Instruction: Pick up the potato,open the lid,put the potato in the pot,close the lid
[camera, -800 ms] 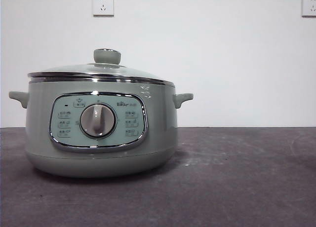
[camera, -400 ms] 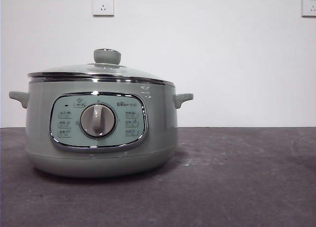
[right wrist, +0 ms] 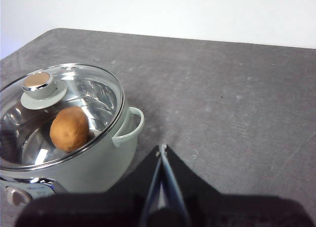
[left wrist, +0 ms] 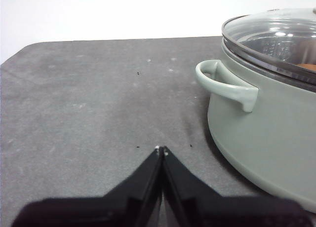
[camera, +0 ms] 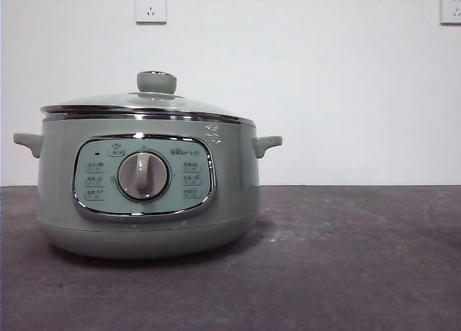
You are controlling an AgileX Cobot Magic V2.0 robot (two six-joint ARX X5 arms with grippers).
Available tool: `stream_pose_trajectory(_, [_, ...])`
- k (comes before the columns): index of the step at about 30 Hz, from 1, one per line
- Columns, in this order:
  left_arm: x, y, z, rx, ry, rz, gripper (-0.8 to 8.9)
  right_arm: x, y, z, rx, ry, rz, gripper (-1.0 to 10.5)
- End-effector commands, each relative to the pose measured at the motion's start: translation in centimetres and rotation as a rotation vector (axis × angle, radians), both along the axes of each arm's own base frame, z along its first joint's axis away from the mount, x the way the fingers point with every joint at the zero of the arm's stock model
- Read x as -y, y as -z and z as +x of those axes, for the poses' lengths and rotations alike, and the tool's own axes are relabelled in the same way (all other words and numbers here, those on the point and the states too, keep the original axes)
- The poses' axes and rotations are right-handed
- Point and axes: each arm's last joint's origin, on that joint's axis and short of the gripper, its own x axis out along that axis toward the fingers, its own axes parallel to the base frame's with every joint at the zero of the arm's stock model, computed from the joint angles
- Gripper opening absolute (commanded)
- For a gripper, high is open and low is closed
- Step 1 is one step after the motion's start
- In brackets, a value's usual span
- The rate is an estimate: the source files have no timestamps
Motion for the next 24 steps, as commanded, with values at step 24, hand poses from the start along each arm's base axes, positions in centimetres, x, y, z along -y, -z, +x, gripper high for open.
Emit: stream_pose_trajectory(24, [0.0,0.5,0.1,-0.009,-0.002,0.002,-0.03,3.5,1.1,-0.2,0.15,0.105,-0.082,0.0])
